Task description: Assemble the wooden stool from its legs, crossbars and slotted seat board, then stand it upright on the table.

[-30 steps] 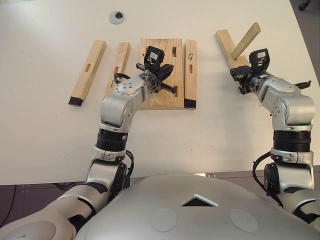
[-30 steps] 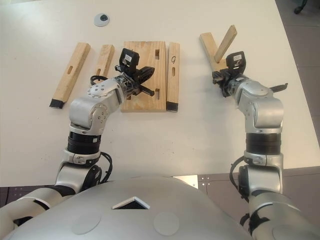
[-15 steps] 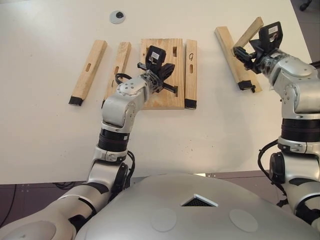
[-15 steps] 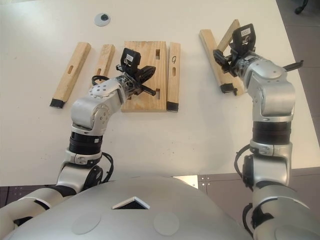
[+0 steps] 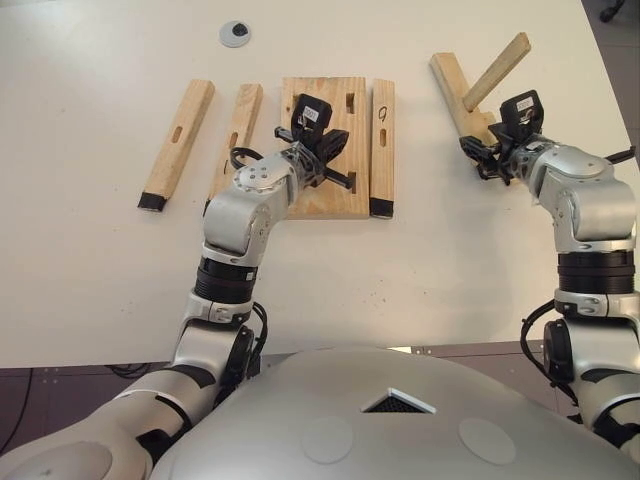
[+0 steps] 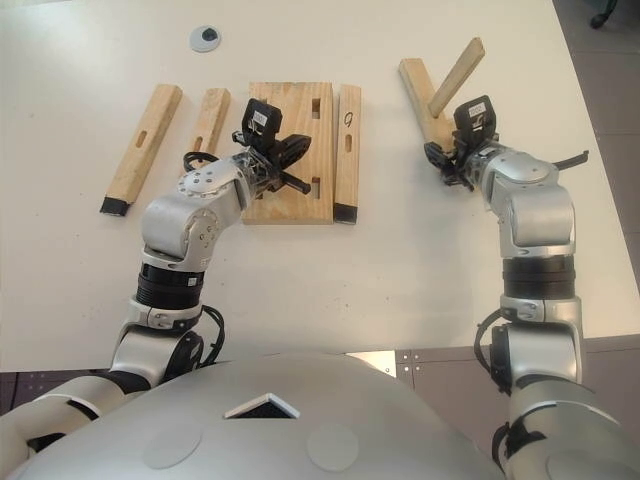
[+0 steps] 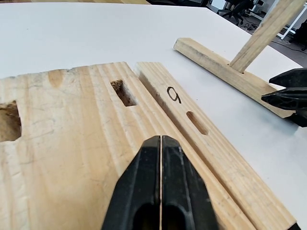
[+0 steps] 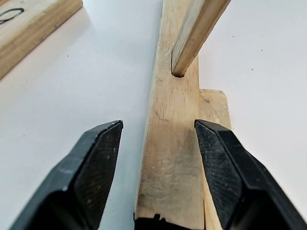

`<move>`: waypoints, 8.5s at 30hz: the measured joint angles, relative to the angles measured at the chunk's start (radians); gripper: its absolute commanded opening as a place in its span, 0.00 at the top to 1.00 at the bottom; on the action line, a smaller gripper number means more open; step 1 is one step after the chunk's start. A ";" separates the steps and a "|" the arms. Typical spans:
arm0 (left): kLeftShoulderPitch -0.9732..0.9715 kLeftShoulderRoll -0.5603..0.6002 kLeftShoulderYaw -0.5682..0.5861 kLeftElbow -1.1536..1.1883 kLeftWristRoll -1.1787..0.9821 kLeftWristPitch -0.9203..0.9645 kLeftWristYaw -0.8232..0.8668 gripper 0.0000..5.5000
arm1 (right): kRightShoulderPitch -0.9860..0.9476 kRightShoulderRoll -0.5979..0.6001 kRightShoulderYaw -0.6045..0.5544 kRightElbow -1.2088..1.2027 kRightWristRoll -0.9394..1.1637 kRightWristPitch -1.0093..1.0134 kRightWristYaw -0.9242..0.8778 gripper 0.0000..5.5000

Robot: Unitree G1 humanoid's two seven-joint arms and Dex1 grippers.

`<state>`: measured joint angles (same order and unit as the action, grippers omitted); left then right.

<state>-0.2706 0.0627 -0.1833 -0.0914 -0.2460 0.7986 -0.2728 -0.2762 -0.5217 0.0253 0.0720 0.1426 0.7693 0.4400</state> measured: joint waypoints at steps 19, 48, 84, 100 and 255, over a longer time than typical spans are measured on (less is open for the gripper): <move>0.005 -0.017 -0.006 0.005 0.000 -0.010 0.003 1.00 | -0.012 0.005 -0.018 0.071 0.004 -0.024 0.017 0.44; -0.064 -0.031 0.471 -0.077 -0.463 -0.190 -0.078 0.82 | -0.154 0.079 -0.125 -0.058 0.266 -0.003 0.177 0.63; -0.035 0.044 0.428 -0.165 -1.036 -0.109 -0.376 0.59 | -0.272 -0.124 -0.152 -0.257 0.831 0.356 0.655 0.63; -0.060 0.089 0.560 -0.049 -1.131 -0.153 -0.338 0.63 | -0.244 -0.105 -0.120 -0.248 0.818 0.320 0.579 0.37; 0.401 0.416 0.327 -0.194 -0.151 0.053 -0.190 0.39 | -0.103 0.236 -0.180 0.018 0.258 -0.247 -0.076 0.30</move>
<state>0.1299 0.4789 0.1434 -0.2857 -0.3965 0.8514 -0.4624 -0.3795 -0.2861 -0.1543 0.0903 0.4011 0.5220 0.3635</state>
